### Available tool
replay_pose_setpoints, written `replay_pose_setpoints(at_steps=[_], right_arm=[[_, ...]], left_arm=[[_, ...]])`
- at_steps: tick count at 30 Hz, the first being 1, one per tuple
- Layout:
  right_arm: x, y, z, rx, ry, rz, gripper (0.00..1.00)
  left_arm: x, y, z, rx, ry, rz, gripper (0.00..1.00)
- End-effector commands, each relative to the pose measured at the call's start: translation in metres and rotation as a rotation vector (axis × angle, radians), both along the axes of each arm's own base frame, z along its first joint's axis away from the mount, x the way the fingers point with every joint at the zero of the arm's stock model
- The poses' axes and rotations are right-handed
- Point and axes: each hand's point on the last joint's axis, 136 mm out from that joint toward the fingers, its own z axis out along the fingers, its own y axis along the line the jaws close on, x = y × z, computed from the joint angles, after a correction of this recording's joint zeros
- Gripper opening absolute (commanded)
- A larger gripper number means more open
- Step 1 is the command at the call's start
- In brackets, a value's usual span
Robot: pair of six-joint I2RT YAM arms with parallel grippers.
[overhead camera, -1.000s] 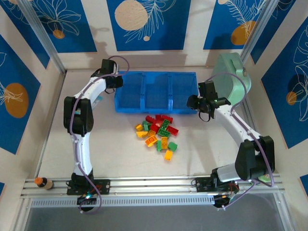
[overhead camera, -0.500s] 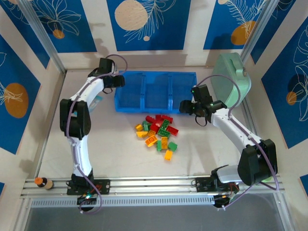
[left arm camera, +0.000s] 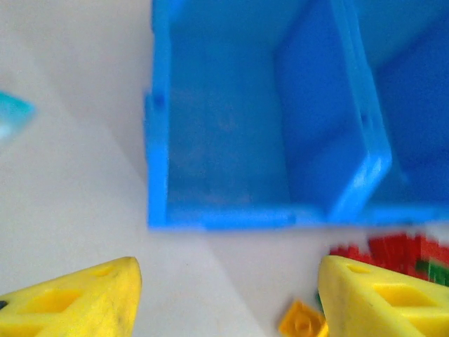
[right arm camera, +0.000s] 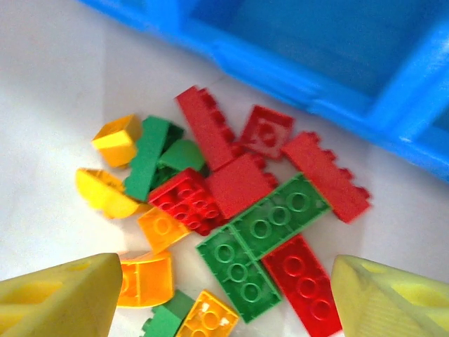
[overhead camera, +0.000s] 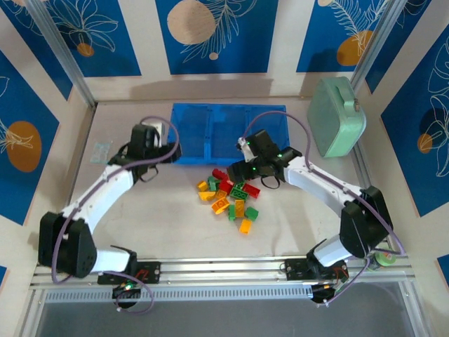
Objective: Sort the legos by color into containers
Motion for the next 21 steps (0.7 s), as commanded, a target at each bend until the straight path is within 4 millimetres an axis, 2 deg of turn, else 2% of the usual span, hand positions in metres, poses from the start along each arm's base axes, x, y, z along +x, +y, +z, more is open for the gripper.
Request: replay_pose_setpoints(at_steps=[1, 6, 10, 13, 15, 21], right_arm=[[-0.01, 0.024, 0.007, 0.027, 0.016, 0.159, 0.79], [-0.009, 0.041, -0.008, -0.025, 0.056, 0.233, 0.78], [-0.012, 0.052, -0.024, -0.103, 0.065, 0.283, 0.76], [-0.013, 0.058, -0.037, -0.166, 0.08, 0.321, 0.72], [-0.014, 0.062, -0.044, -0.188, 0.089, 0.342, 0.66], [-0.009, 0.062, -0.057, -0.264, 0.062, 0.356, 0.64]], left_arm=[[-0.035, -0.015, -0.003, -0.048, -0.016, -0.042, 0.68], [-0.085, -0.016, -0.017, -0.056, 0.001, -0.069, 0.68], [-0.111, -0.007, -0.021, -0.092, -0.019, -0.063, 0.68], [-0.126, 0.001, -0.021, -0.101, -0.037, -0.059, 0.69], [-0.133, 0.005, -0.024, -0.104, -0.033, -0.059, 0.69], [-0.149, 0.009, -0.026, -0.152, -0.029, -0.053, 0.69]])
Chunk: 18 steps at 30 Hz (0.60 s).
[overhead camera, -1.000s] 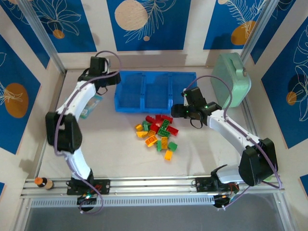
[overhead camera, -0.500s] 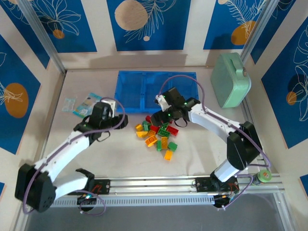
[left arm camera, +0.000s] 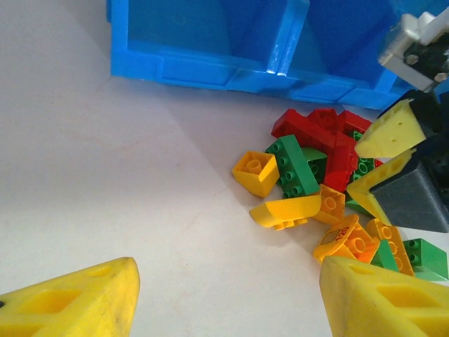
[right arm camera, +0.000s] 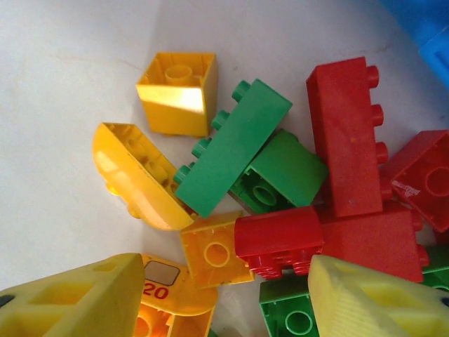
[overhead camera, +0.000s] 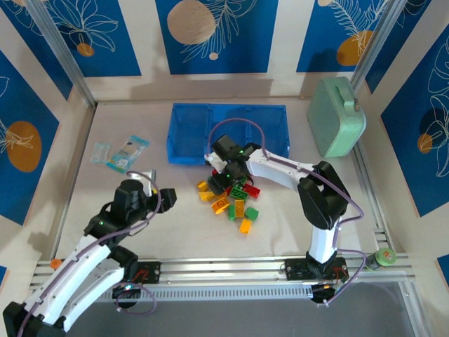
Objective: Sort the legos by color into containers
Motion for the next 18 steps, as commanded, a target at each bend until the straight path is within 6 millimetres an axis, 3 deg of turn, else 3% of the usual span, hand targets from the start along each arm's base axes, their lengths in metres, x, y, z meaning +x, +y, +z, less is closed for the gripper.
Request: replay_pose_setpoints(at_steps=[1, 18], right_arm=[[0.005, -0.002, 0.003, -0.063, -0.056, 0.035, 0.64], [0.023, 0.001, -0.017, -0.174, -0.097, 0.091, 0.57]], left_arm=[[-0.013, 0.002, -0.01, -0.017, 0.044, 0.003, 0.69], [-0.018, 0.007, -0.005, -0.021, 0.024, 0.015, 0.69]])
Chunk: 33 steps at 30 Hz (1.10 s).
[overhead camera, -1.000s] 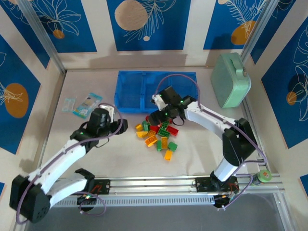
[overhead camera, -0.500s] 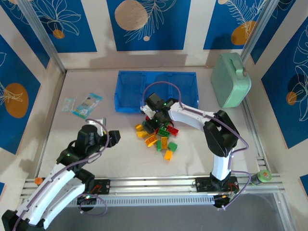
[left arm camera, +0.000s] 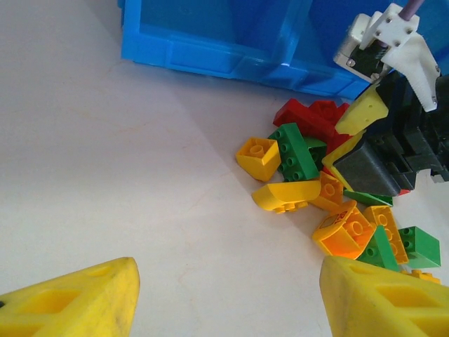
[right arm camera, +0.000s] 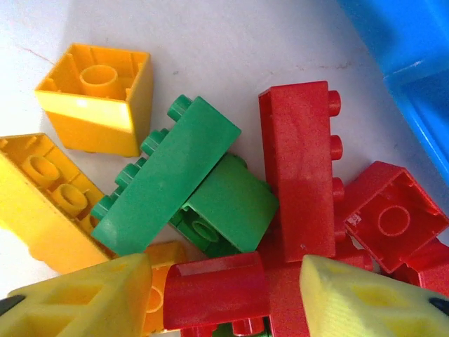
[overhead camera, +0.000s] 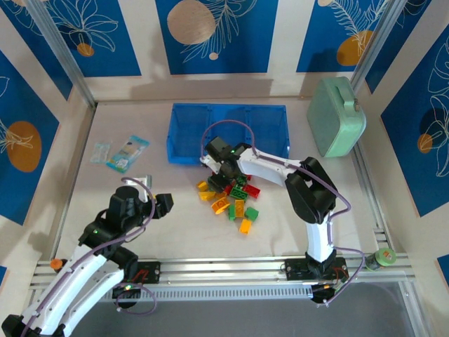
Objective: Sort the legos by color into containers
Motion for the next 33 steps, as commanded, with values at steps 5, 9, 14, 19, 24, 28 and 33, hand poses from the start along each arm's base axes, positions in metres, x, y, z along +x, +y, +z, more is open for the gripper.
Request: replay_pose_setpoints(at_steps=[5, 9, 14, 19, 24, 28, 33], right_arm=[[0.001, 0.003, 0.005, -0.03, -0.015, 0.036, 0.48], [0.0, 0.004, 0.007, -0.047, -0.033, 0.042, 0.34], [-0.001, 0.005, 0.018, -0.043, -0.065, 0.04, 0.31], [0.003, 0.007, 0.043, -0.004, -0.112, 0.022, 0.31], [0.019, 0.004, 0.071, 0.029, -0.176, -0.037, 0.3], [0.034, 0.0, 0.09, 0.069, -0.201, -0.107, 0.3], [0.052, -0.005, 0.103, 0.108, -0.213, -0.19, 0.3]], left_arm=[[-0.003, 0.0, 0.0, -0.011, 0.009, 0.004, 0.69], [-0.002, 0.0, -0.001, -0.011, 0.008, 0.004, 0.69], [-0.003, 0.0, 0.001, -0.009, 0.006, 0.003, 0.68], [-0.003, 0.001, 0.003, -0.01, -0.002, 0.005, 0.69], [-0.003, 0.0, 0.005, -0.015, -0.006, 0.001, 0.69], [-0.003, -0.001, 0.007, -0.014, -0.011, -0.001, 0.68], [-0.002, -0.002, 0.007, -0.018, -0.009, -0.005, 0.68]])
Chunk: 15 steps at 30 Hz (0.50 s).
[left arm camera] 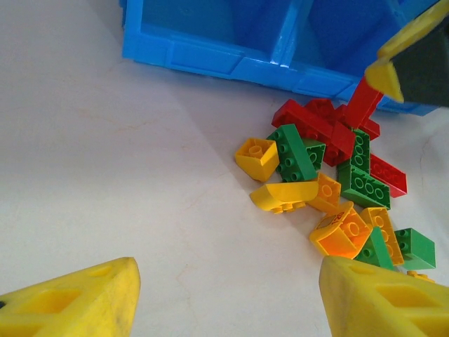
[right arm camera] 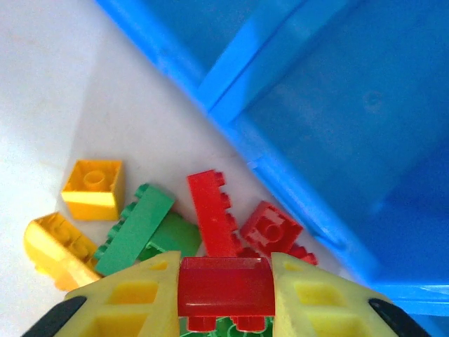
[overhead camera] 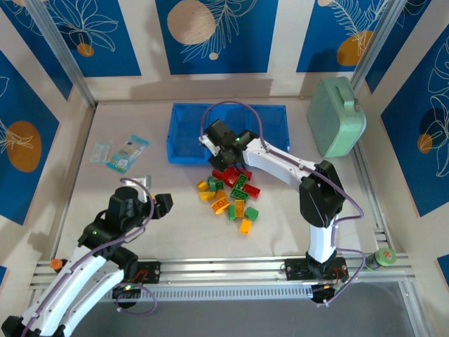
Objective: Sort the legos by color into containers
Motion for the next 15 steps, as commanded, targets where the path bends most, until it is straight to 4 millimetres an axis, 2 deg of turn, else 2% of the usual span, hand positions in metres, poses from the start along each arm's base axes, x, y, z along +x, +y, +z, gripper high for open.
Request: replay_pose_setpoints(at_steps=[1, 10, 15], right_arm=[[0.012, -0.008, 0.02, 0.037, -0.02, -0.085, 0.3], [0.059, -0.025, 0.022, 0.095, 0.003, -0.284, 0.29], [0.085, -0.03, 0.014, 0.115, 0.033, -0.365, 0.29]], left_arm=[[0.0, -0.002, 0.006, -0.007, -0.011, -0.01, 0.68], [0.0, -0.005, 0.004, -0.009, 0.002, -0.019, 0.68], [0.0, -0.006, 0.005, -0.012, 0.001, -0.022, 0.68]])
